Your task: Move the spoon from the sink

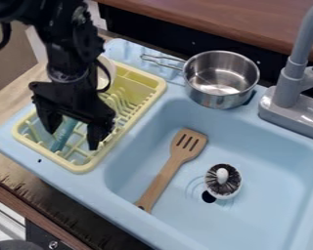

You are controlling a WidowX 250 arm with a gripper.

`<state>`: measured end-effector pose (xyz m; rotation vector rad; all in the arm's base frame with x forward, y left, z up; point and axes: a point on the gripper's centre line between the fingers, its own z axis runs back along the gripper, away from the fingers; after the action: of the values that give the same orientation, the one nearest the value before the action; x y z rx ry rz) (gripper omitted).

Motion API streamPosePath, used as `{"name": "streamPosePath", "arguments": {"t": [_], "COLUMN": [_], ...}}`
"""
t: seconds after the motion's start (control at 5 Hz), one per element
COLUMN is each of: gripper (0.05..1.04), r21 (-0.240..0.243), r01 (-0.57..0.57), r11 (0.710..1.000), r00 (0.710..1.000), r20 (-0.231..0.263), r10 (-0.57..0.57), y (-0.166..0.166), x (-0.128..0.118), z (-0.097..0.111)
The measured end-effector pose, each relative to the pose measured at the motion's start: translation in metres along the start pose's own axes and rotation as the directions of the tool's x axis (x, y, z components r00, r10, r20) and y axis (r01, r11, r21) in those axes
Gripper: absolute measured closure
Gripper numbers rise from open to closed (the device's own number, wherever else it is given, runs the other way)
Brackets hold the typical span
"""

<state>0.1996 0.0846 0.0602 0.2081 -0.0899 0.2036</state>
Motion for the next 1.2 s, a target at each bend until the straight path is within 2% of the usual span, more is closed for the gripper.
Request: {"name": "streamPosePath", "arguments": {"t": [0.4,0.6,1.0,1.2], "gripper": [0.083,0.083,0.083,0.083], "r21": [-0.051,-0.07,-0.08,-0.076], "r01": [0.027,0.04,0.03,0.002], "r11": [0.998,0.997,0.996,0.997], "r00": [0.999,0.999,0.999,1.0], "r20": [0.021,0.029,0.022,0.026], "r10": [-0.026,-0.038,-0.028,0.0], "y": [-0.023,-0.046,-0.083,-0.086], "x": [0.002,0.009,0.023,0.026], "z": [0.016,0.03,0.035,0.034]}}
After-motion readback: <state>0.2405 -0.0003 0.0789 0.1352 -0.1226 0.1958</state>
